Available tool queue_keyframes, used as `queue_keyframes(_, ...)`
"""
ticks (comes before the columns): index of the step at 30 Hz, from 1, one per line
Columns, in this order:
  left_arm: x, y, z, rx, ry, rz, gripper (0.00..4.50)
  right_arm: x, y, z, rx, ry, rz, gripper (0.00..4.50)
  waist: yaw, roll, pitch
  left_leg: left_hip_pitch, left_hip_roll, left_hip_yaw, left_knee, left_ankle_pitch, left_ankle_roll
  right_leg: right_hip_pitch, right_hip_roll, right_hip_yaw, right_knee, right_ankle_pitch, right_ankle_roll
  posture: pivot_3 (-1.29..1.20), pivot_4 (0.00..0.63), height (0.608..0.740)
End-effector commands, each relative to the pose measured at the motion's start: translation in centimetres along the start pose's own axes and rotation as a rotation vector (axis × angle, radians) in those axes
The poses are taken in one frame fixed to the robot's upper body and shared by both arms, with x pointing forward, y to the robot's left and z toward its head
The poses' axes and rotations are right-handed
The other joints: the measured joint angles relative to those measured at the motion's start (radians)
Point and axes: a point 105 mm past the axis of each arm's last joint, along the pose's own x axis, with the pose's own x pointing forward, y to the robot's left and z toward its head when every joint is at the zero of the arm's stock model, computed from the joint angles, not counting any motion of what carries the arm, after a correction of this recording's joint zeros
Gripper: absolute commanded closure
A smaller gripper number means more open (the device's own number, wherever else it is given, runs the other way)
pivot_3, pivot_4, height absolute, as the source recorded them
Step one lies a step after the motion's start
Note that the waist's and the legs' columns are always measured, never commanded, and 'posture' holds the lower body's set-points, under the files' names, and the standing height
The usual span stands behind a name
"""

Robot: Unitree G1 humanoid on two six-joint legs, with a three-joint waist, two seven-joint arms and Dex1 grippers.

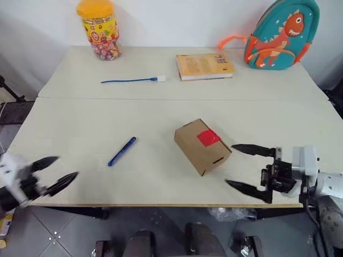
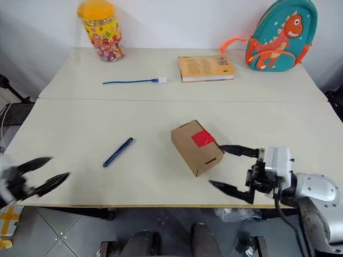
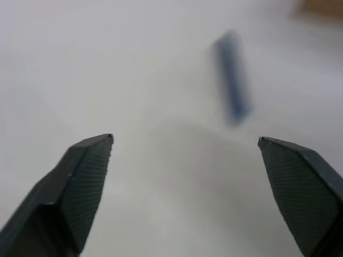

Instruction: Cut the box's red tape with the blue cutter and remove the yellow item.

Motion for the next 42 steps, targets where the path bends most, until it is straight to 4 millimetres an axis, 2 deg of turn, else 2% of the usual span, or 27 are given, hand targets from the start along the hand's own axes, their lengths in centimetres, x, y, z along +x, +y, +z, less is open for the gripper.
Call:
queue_keyframes(1,-1.6,1.2,0.9,0.071,-0.006,0.043,0.01,0.5,0.1,1.0,-0.044,-0.040,0.009,0.00,0.008,-0.001,0.000,-0.001,-0.001,-0.001,0.000,0.000,0.000,0.000,-0.002,-0.001,-0.001,0.000,0.000,0.00,0.150,0.740)
queue_keyframes(2,-1.7,1.2,0.6,0.054,-0.002,0.039,0.01,0.6,0.1,1.0,-0.058,-0.035,0.025,0.00,0.012,-0.001,-0.001,-0.001,-0.001,-0.001,0.000,0.000,0.000,0.000,-0.004,-0.002,-0.002,0.000,0.000,0.00,0.150,0.740)
queue_keyframes(4,-0.7,-0.4,0.2,0.050,0.011,-0.028,0.01,0.5,-0.1,1.1,-0.072,-0.028,0.034,0.00,0.017,-0.001,-0.001,-0.002,-0.002,0.000,-0.001,-0.002,-0.002,0.001,-0.005,-0.003,-0.003,0.000,0.000,0.00,0.150,0.740)
queue_keyframes(10,6.6,-7.1,2.6,0.041,-0.090,-0.225,0.01,-0.3,-0.5,1.0,-0.049,0.013,0.063,0.00,0.025,0.000,0.000,-0.002,-0.002,0.000,-0.005,-0.002,-0.001,0.000,-0.005,-0.004,-0.005,0.000,0.000,0.00,0.150,0.740)
queue_keyframes(13,9.8,-9.2,3.2,0.045,-0.125,-0.273,0.01,-0.3,-0.1,0.9,-0.028,0.028,0.080,0.00,0.022,0.000,0.000,-0.002,-0.001,0.000,-0.005,-0.002,-0.001,-0.001,-0.003,-0.006,-0.005,0.000,0.000,0.00,0.150,0.740)
queue_keyframes(16,12.1,-9.1,3.4,0.044,-0.136,-0.210,0.01,-0.2,0.1,0.9,-0.023,0.032,0.078,0.00,0.014,0.001,0.000,-0.002,0.000,0.002,-0.004,-0.002,0.000,-0.001,-0.001,-0.006,-0.004,0.001,0.001,0.00,0.150,0.740)
queue_keyframes(19,14.3,-9.7,2.5,-0.012,-0.080,-0.184,0.01,-0.2,0.1,1.0,-0.026,0.035,0.056,0.00,0.013,0.001,0.000,-0.001,0.000,0.002,-0.002,-0.002,0.000,-0.001,0.000,-0.007,-0.001,0.001,0.001,0.00,0.150,0.740)
queue_keyframes(21,15.0,-10.4,1.9,-0.045,-0.046,-0.205,0.01,-0.2,0.0,1.0,-0.027,0.036,0.039,0.00,0.010,0.001,0.000,-0.001,0.001,0.003,-0.001,-0.002,0.000,-0.001,0.001,-0.007,0.000,0.001,0.001,0.00,0.150,0.740)
queue_keyframes(25,15.6,-9.7,0.8,-0.104,0.013,-0.138,0.01,-0.2,0.0,1.0,-0.026,0.042,0.016,0.00,0.018,0.002,-0.001,0.000,0.000,0.003,0.000,-0.002,0.001,0.000,0.000,-0.006,0.001,0.001,0.002,0.00,0.150,0.740)
queue_keyframes(29,15.4,-10.7,-1.2,-0.080,0.082,-0.171,0.77,-0.2,0.2,0.9,-0.015,0.057,0.003,0.00,0.019,0.006,-0.003,0.001,0.000,0.003,0.001,-0.001,0.001,0.001,0.000,-0.006,0.001,0.001,0.002,0.00,0.150,0.740)
queue_keyframes(32,15.2,-11.3,-2.5,-0.059,0.124,-0.189,1.78,-0.3,0.2,1.0,-0.017,0.046,-0.029,0.00,0.019,0.014,-0.009,0.002,0.000,0.003,0.000,-0.002,0.002,0.002,0.000,-0.005,0.000,0.001,0.002,0.00,0.150,0.740)
queue_keyframes(35,15.1,-11.5,-3.0,-0.038,0.146,-0.209,2.53,-0.4,0.3,0.9,-0.016,0.046,-0.034,0.00,0.023,0.018,-0.012,0.003,0.000,0.004,0.000,-0.002,0.002,0.003,0.000,-0.005,0.000,0.001,0.002,0.00,0.150,0.740)
queue_keyframes(38,15.4,-11.6,-2.9,-0.021,0.145,-0.225,3.39,-0.3,0.3,0.9,-0.016,0.043,-0.040,0.00,0.023,0.019,-0.012,0.005,0.000,0.004,0.000,-0.002,0.002,0.005,0.000,-0.005,-0.001,0.001,0.002,0.00,0.150,0.740)
queue_keyframes(40,15.7,-11.9,-2.4,-0.006,0.125,-0.257,3.92,-0.2,0.3,1.0,-0.015,0.040,-0.044,0.00,0.023,0.020,-0.013,0.015,0.000,0.004,-0.004,-0.002,0.002,0.017,0.000,-0.005,-0.005,0.001,0.002,0.00,0.150,0.740)
queue_keyframes(42,16.1,-12.2,-0.9,0.039,0.070,-0.326,4.07,0.0,0.3,1.1,-0.010,0.030,-0.049,0.00,0.024,0.020,-0.013,0.017,0.000,0.004,-0.004,-0.002,0.002,0.019,-0.001,-0.005,-0.006,0.001,0.001,0.00,0.150,0.740)
